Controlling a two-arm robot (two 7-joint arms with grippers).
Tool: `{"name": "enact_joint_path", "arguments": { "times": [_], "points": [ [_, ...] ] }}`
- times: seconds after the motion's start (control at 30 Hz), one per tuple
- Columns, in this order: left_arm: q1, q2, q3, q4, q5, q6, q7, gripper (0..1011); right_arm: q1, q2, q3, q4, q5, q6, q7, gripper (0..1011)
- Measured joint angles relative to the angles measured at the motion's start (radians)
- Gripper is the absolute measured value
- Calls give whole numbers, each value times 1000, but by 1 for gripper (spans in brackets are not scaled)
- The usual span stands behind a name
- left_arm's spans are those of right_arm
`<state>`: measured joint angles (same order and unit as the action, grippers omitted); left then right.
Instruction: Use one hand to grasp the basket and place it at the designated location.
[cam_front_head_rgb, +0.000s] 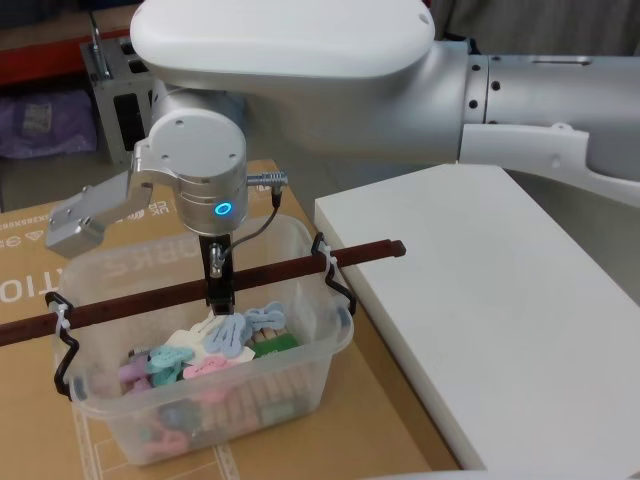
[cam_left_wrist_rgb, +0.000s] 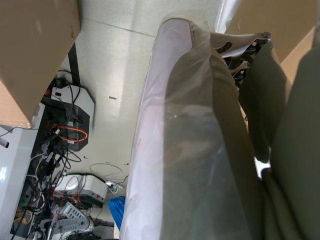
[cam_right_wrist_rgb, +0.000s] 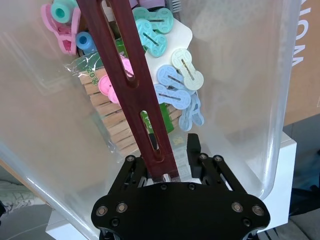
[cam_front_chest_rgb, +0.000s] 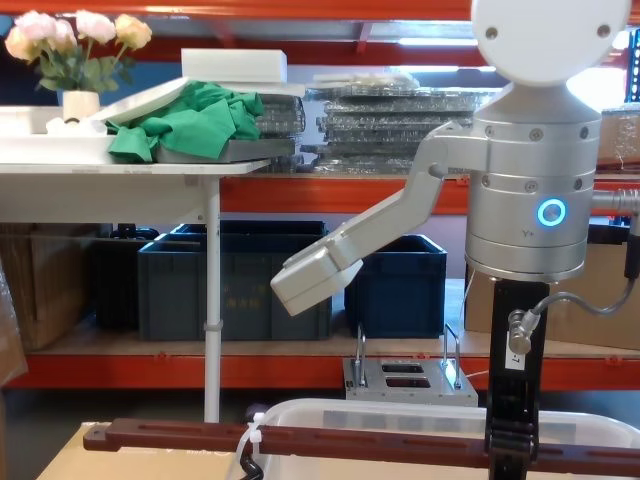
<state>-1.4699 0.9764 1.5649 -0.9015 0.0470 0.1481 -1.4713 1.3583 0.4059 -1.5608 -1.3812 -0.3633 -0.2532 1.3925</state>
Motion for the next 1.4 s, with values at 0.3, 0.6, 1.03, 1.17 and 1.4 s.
{"name": "enact_joint_path", "arguments": {
  "times": [0.3,0.6,1.03,1.17,1.4],
  "points": [
    [0,0,0,0,0,0,0,0,0,1,0,1,1,0,0,169],
    [0,0,0,0,0,0,0,0,-1,2,-1,0,0,2,-2,115],
    [0,0,0,0,0,0,0,0,-2,6,0,-10,1,9,0,115],
    [0,0,0,0,0,0,0,0,-2,10,3,-12,4,10,1,115],
    [0,0,0,0,0,0,0,0,8,43,32,-32,40,12,5,114]
  ]
}}
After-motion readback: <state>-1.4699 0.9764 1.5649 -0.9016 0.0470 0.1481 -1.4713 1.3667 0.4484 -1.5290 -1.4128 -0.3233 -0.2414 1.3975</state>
